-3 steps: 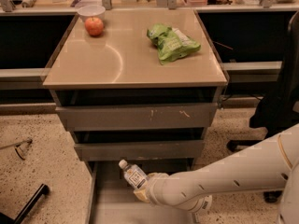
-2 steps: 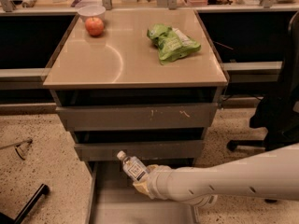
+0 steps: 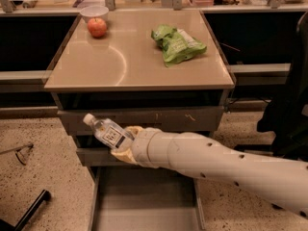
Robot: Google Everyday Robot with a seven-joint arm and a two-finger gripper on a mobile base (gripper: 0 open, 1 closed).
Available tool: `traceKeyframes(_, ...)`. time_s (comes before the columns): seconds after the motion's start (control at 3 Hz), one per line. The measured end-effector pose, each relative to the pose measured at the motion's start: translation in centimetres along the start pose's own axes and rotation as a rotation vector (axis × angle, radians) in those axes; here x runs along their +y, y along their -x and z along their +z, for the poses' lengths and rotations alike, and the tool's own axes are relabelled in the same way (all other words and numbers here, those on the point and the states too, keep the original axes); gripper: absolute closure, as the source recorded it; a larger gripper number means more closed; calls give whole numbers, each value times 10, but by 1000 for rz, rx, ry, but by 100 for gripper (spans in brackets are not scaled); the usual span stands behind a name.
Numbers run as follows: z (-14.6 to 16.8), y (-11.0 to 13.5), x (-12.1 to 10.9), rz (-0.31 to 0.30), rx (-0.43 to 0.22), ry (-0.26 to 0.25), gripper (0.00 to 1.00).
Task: Pick blue plastic bottle from bottom drawer and place on counter
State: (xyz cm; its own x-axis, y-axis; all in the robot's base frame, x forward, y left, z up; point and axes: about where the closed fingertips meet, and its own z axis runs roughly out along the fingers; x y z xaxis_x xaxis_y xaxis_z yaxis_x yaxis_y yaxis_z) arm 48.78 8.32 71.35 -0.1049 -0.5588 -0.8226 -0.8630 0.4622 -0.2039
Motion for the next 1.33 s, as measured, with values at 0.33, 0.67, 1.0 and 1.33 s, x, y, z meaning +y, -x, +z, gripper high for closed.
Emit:
traceKeyframes(0.33,-13,28,1,-4,-42,-1,100)
traceKeyframes(0.67,-13,28,1,-4,-42,-1,100)
traceKeyframes(1.0,-22,55,-16,-51,-66,-22,100)
traceKeyframes(1.33,-46,114,-52,-143,-118,-78,100)
